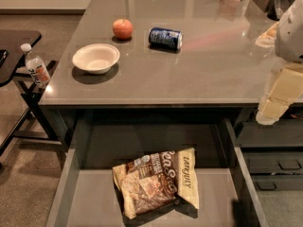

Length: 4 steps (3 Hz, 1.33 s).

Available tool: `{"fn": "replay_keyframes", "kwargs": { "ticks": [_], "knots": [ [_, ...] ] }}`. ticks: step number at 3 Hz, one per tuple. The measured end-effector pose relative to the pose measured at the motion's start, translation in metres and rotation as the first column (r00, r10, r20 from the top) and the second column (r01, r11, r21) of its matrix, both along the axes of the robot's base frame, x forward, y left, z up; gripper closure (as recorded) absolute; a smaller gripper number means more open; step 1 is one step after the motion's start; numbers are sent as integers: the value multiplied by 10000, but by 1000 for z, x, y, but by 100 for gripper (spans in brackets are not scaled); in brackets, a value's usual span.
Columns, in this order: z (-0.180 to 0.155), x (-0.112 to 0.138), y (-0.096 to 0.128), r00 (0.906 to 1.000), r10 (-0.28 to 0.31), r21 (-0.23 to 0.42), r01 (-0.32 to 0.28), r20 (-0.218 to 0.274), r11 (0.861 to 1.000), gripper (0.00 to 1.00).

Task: Pick brown chip bag from top drawer and place on counter

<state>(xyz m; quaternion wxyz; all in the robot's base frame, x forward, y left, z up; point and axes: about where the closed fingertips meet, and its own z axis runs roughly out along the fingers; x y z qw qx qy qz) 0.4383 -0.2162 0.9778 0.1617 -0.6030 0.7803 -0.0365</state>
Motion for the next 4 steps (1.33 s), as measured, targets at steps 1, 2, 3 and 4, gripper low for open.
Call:
{"fn": "replay_keyframes", "kwargs": {
  "ticks": [1,2,3,4],
  "knots": [
    [0,0,0,10000,1,1,-1,-1,10000,0],
    [-30,-15,10,9974,502,411,-482,-509,9980,0],
    [-76,-43,35,9839,1598,1473,-1469,-797,9781,0],
    [-118,-62,63,9671,2521,2905,-2321,-330,9283,0]
  ]
}}
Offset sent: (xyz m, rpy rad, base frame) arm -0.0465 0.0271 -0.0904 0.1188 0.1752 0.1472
